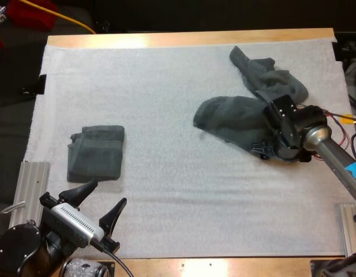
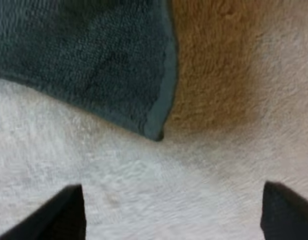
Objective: Pick towel from pile, fold and stack
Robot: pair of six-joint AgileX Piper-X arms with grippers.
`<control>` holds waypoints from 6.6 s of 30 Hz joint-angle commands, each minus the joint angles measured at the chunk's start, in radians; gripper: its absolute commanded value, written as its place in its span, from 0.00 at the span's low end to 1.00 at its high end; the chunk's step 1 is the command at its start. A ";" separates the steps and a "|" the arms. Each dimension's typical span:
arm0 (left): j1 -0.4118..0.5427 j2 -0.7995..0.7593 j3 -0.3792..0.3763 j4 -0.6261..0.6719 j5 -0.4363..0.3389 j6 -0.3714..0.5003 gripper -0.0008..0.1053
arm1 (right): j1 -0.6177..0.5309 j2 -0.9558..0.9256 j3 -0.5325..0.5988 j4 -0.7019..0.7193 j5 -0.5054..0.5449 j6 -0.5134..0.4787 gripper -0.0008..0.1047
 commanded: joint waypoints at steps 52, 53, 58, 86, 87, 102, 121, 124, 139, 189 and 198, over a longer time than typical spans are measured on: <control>-0.003 0.000 -0.008 -0.014 0.006 -0.002 0.60 | -0.234 0.042 0.237 -0.512 -0.402 0.163 0.01; -0.003 0.000 -0.008 -0.014 0.006 -0.002 0.60 | -0.234 0.042 0.237 -0.512 -0.402 0.163 0.02; -0.003 0.000 -0.008 -0.014 0.005 -0.002 0.60 | -0.227 0.035 0.237 -0.458 -0.404 0.136 0.02; -0.003 0.271 0.008 -0.035 0.130 -0.004 0.60 | 0.039 -0.206 0.237 0.132 -0.372 -0.212 0.02; -0.003 0.293 0.008 -0.037 0.149 -0.007 0.60 | 0.053 -0.209 0.237 0.137 -0.360 -0.212 0.02; -0.130 0.647 0.013 -0.134 0.277 -0.040 0.60 | 0.111 -0.212 0.255 0.112 -0.316 -0.204 0.02; -0.188 1.055 0.013 -0.392 0.208 -0.145 0.60 | 0.111 -0.212 0.255 0.060 -0.316 -0.164 0.02; -0.188 1.099 0.013 -0.434 0.208 -0.172 0.60 | 0.111 -0.212 0.255 0.060 -0.316 -0.164 0.02; -0.276 1.322 -0.113 -0.467 0.183 -0.187 0.60 | 0.111 -0.212 0.255 0.042 -0.316 -0.164 0.02; -0.385 1.585 -0.286 -0.229 -0.005 -0.109 0.01 | 0.111 -0.212 0.255 -0.005 -0.315 -0.164 0.02; -0.370 1.372 -0.306 -0.152 -0.064 -0.050 0.01 | 0.111 -0.273 0.229 -0.100 -0.313 -0.154 0.02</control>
